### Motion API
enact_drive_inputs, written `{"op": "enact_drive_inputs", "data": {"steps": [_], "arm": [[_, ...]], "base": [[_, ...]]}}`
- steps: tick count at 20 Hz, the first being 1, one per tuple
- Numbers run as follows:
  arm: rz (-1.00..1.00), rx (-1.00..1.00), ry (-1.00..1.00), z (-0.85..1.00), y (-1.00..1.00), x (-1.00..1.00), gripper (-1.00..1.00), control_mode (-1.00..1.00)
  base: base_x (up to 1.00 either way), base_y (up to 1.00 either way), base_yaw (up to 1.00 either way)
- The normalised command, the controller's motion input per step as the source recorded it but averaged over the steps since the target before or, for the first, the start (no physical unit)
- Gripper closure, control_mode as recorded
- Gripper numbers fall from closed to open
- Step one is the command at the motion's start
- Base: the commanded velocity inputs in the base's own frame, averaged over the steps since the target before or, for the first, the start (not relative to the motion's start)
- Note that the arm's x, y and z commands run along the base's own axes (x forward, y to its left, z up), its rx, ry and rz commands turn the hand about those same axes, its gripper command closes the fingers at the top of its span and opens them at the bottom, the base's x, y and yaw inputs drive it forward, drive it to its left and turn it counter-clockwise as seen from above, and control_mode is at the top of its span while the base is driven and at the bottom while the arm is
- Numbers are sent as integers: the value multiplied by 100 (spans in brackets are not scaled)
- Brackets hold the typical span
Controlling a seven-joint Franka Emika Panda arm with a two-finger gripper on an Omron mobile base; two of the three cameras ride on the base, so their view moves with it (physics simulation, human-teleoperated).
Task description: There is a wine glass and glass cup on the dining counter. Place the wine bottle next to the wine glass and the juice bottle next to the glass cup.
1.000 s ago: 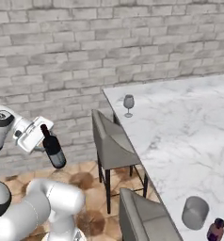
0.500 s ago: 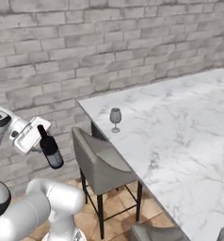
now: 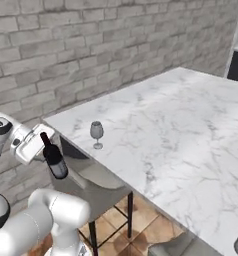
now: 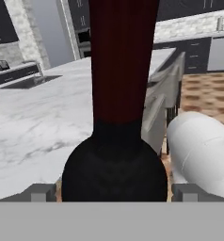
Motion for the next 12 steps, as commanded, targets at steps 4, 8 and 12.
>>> {"op": "enact_drive_inputs", "data": {"steps": [4,8,12], "arm": [[0,0,0,0,0,0,100,100],[0,0,0,0,0,0,100,100],[0,0,0,0,0,0,100,100]], "base": [[71,0,1],[47,-2,6],[18,-17,2]]}}
